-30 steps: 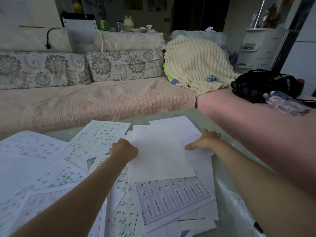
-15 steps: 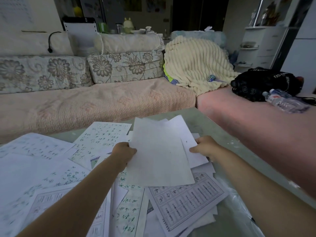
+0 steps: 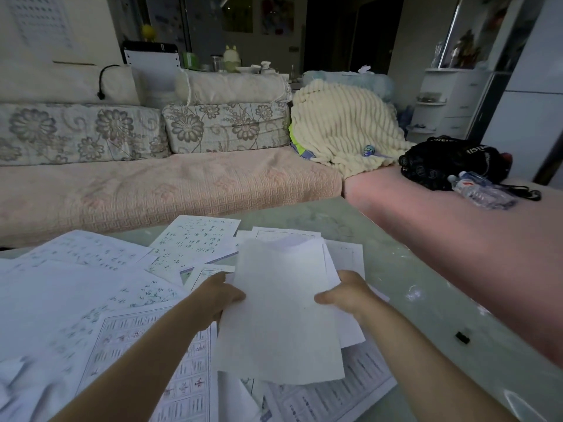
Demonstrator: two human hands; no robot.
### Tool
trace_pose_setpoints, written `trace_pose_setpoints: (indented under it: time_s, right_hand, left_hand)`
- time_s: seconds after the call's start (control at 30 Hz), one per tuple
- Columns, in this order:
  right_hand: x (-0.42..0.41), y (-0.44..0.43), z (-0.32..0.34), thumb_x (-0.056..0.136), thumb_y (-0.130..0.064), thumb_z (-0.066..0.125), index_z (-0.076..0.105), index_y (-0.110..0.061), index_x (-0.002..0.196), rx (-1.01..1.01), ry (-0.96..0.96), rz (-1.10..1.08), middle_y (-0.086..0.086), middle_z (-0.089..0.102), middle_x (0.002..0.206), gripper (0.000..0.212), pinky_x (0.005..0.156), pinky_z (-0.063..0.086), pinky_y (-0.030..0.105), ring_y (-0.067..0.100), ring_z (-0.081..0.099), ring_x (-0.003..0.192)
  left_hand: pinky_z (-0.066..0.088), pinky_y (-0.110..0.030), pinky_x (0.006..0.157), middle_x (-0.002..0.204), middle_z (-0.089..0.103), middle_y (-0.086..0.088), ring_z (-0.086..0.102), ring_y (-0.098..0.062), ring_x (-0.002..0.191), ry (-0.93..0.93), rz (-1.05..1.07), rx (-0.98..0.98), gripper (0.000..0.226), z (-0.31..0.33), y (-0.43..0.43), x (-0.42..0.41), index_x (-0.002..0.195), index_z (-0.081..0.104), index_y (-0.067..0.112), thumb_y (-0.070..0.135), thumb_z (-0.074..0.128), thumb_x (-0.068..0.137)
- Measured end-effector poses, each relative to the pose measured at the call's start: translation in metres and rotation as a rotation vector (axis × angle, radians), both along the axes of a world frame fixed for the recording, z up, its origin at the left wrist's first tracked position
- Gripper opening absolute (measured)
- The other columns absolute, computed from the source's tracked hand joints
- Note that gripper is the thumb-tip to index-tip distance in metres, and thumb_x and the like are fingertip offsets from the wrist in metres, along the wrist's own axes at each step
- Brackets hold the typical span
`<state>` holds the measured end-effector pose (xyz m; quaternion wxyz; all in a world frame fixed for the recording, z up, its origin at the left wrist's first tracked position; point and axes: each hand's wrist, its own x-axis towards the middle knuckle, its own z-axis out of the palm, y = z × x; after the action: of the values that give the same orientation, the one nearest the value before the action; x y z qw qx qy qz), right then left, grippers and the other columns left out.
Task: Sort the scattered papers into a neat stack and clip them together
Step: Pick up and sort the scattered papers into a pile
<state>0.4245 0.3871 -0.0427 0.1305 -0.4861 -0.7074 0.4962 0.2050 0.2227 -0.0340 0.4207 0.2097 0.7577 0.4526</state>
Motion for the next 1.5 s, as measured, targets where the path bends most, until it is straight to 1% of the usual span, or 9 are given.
trace_pose_setpoints:
  time_s: [0.13, 0.27, 0.37, 0.53, 0.83, 1.07, 1.2, 1.37, 1.5]
  right_hand:
    - [0.020, -0.006, -0.001, 0.071, -0.012, 0.083, 0.072, -0.006, 0.099, 0.040, -0.174, 0.102, 0.009, 0.074, 0.099, 0.030, 0.081, 0.055, 0.031, 0.024, 0.071, 0.091]
    - [0.051, 0.009, 0.008, 0.080, -0.006, 0.073, 0.066, -0.007, 0.080, 0.187, -0.279, 0.062, 0.007, 0.066, 0.080, 0.007, 0.062, 0.047, 0.026, 0.023, 0.064, 0.072]
    - [0.063, 0.020, 0.007, 0.083, -0.008, 0.063, 0.053, -0.016, 0.064, 0.326, -0.304, 0.011, -0.001, 0.054, 0.065, 0.023, 0.054, 0.035, 0.025, 0.019, 0.052, 0.061]
    - [0.047, 0.027, -0.001, 0.083, -0.013, 0.061, 0.069, -0.016, 0.089, 0.367, -0.190, 0.033, 0.002, 0.071, 0.084, 0.010, 0.065, 0.048, 0.029, 0.024, 0.067, 0.077]
    - [0.013, 0.015, 0.004, 0.084, -0.019, 0.070, 0.066, -0.012, 0.089, 0.213, 0.075, 0.055, 0.001, 0.070, 0.085, 0.010, 0.062, 0.047, 0.028, 0.019, 0.065, 0.073]
    - [0.027, 0.018, 0.004, 0.083, -0.009, 0.068, 0.069, -0.020, 0.088, 0.351, -0.031, 0.206, -0.006, 0.072, 0.091, 0.012, 0.078, 0.053, 0.032, 0.017, 0.070, 0.089]
    - [0.036, 0.021, 0.000, 0.076, -0.017, 0.073, 0.072, -0.020, 0.083, 0.356, -0.146, 0.284, -0.003, 0.075, 0.085, 0.008, 0.080, 0.057, 0.039, 0.018, 0.072, 0.083]
    - [0.025, 0.012, 0.003, 0.079, -0.026, 0.075, 0.069, -0.011, 0.081, 0.392, -0.114, 0.310, -0.002, 0.066, 0.077, 0.016, 0.066, 0.044, 0.031, 0.018, 0.060, 0.071]
    - [0.003, 0.001, 0.013, 0.086, -0.027, 0.075, 0.074, -0.012, 0.093, 0.554, -0.010, 0.341, -0.027, 0.051, 0.132, 0.017, 0.093, 0.036, 0.019, -0.001, 0.052, 0.117]
  left_hand:
    - [0.058, -0.044, 0.082, 0.104, 0.072, -0.016, 0.070, -0.033, 0.093, -0.077, 0.012, 0.049, 0.024, 0.000, -0.012, 0.009, 0.113, 0.060, 0.006, 0.023, 0.059, 0.097]
    - [0.058, -0.037, 0.072, 0.091, 0.071, -0.013, 0.069, -0.028, 0.079, 0.053, 0.052, 0.046, 0.016, -0.009, -0.015, 0.013, 0.107, 0.063, 0.004, 0.008, 0.063, 0.091]
    - [0.058, -0.033, 0.065, 0.094, 0.069, -0.014, 0.068, -0.027, 0.077, 0.110, 0.061, 0.042, 0.028, -0.013, -0.010, 0.014, 0.114, 0.060, 0.005, -0.002, 0.065, 0.087]
    - [0.051, -0.026, 0.054, 0.094, 0.067, -0.013, 0.064, -0.025, 0.072, 0.190, -0.039, 0.032, 0.042, -0.004, -0.007, 0.016, 0.117, 0.057, 0.017, -0.009, 0.054, 0.083]
    - [0.052, -0.057, 0.091, 0.101, 0.072, -0.019, 0.065, -0.044, 0.102, 0.086, -0.110, 0.129, 0.044, -0.001, -0.020, -0.003, 0.115, 0.057, 0.020, -0.009, 0.060, 0.082]
    - [0.051, -0.031, 0.065, 0.084, 0.067, -0.008, 0.063, -0.030, 0.084, 0.709, 0.000, -0.075, 0.016, 0.010, -0.028, 0.005, 0.088, 0.068, 0.007, 0.015, 0.054, 0.090]
    - [0.044, -0.028, 0.070, 0.098, 0.063, -0.005, 0.056, -0.023, 0.085, 0.804, 0.045, -0.159, 0.022, 0.017, -0.040, -0.006, 0.107, 0.067, 0.012, 0.016, 0.049, 0.096]
    - [0.045, -0.030, 0.067, 0.100, 0.066, -0.001, 0.056, -0.021, 0.084, 0.868, 0.020, -0.006, 0.013, 0.023, -0.055, -0.016, 0.096, 0.063, 0.021, 0.021, 0.050, 0.098]
    - [0.051, -0.036, 0.068, 0.087, 0.069, -0.006, 0.060, -0.025, 0.075, 0.744, -0.086, 0.094, 0.019, 0.038, -0.060, -0.020, 0.089, 0.064, 0.024, 0.013, 0.050, 0.096]
